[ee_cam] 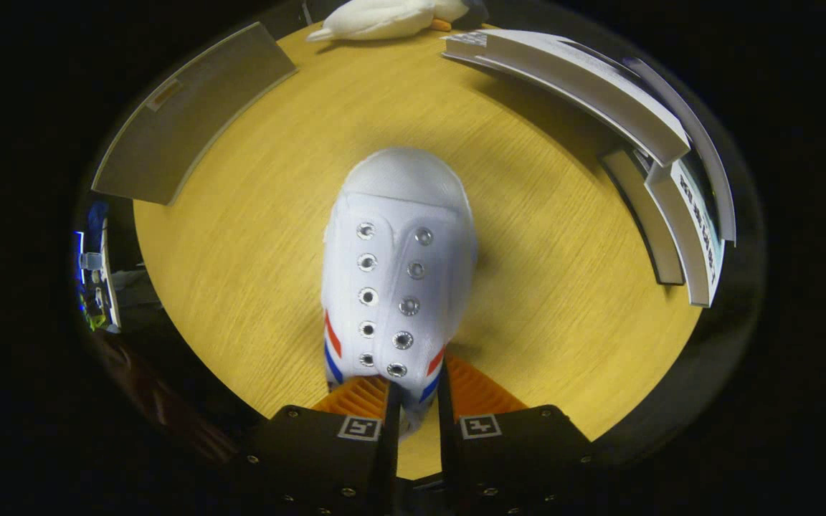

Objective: Open the storage box then place both shoes into the box .Put the left shoe in first, then the right shoe, with the right side of both shoes facing outward in a uniform manner.

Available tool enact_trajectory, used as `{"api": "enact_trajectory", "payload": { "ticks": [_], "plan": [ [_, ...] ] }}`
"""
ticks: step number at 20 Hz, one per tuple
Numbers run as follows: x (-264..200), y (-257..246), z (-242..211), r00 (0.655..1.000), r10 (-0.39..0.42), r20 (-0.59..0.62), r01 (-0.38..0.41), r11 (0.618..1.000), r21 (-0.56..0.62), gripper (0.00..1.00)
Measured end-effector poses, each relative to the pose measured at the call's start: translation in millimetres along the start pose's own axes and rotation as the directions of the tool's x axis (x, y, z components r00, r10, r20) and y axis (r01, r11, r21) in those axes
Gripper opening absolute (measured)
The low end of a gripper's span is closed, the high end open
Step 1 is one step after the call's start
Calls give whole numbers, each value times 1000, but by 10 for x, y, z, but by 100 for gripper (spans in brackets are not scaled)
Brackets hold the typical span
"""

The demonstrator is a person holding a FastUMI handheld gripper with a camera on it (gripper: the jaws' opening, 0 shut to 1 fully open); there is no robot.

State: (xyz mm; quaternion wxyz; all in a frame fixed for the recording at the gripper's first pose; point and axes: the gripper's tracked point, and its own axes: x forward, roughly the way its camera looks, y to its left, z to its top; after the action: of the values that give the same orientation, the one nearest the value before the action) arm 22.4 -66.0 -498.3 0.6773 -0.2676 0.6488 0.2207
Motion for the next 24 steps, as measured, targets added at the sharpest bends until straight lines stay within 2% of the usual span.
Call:
{"api": "enact_trajectory", "payload": {
  "ticks": [1, 2, 4, 6, 7, 9, 13, 19, 24],
  "plan": [
    [32, -23, -3, 1000, -24, 20, 23, 999, 38, 25],
    [-9, 22, -19, 1000, -11, 15, 9, 996, 84, 3],
    [-89, 109, 16, 996, 66, 66, -78, 977, 198, 0],
    [-122, 252, 43, 979, 174, 103, -197, 935, 296, 0],
    [-181, 279, 64, 976, 184, 113, -211, 930, 301, 0],
    [-353, 211, 121, 981, 146, 128, -178, 943, 283, 0],
    [-966, 364, 364, 977, 120, 175, -167, 945, 280, 0],
    [-1932, 928, 1050, 943, 188, 274, -253, 941, 224, 0],
    [-2381, 1525, 1670, 932, 207, 297, -258, 955, 145, 0]
  ]
}}
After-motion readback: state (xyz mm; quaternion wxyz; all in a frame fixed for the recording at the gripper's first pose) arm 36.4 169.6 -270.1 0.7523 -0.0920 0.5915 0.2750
